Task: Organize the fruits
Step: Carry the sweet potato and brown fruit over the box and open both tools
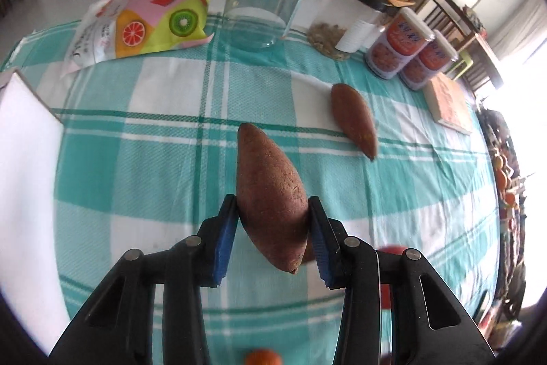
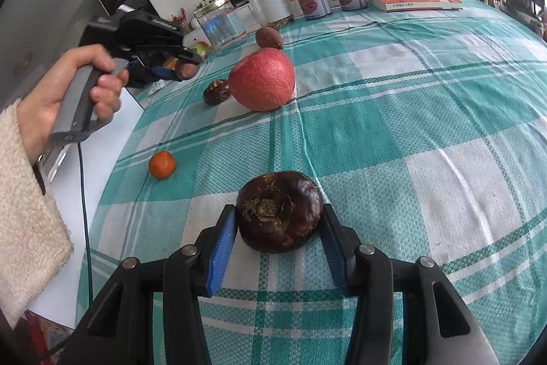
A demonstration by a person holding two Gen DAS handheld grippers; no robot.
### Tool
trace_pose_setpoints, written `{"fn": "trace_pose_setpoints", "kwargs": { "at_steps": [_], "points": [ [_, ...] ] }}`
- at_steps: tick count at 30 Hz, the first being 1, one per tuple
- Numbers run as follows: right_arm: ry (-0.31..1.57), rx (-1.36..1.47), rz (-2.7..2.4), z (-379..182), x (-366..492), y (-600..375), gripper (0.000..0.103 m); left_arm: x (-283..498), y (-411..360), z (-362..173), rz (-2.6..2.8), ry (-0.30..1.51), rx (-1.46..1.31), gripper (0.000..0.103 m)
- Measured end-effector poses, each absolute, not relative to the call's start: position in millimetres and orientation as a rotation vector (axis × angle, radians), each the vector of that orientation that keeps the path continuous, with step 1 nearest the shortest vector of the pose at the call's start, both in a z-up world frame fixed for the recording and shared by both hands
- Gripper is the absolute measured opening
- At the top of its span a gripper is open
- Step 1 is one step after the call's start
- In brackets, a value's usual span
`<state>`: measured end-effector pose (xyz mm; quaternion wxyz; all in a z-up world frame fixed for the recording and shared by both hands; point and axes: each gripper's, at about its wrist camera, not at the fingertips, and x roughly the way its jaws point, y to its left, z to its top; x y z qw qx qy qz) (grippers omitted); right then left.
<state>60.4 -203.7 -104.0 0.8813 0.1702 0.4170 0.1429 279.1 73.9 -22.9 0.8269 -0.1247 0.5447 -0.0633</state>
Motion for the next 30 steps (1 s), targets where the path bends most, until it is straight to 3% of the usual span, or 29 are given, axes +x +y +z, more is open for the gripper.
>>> {"fn": "trace_pose_setpoints", "kwargs": {
  "at_steps": [10,16,22,30],
  "points": [
    [0.782,0.559,0.413,-95,47,-221,0.048,114,96,88,-0.404,1.064,-0.270,0.042],
    [0.813,0.511,0.373,-97,42,-217,0.048,38,136,80,-0.404,1.064,-0.342,0.042],
    [0.818,0.334,0.412,-86,28,-182,0.048,-32,217,82,-0.191,0.948,-0.326,0.042],
    [0.824,0.239,0.817,-24,-6,-37,0.048,-55,280,38,0.105,0.932,-0.186,0.042]
  ]
}}
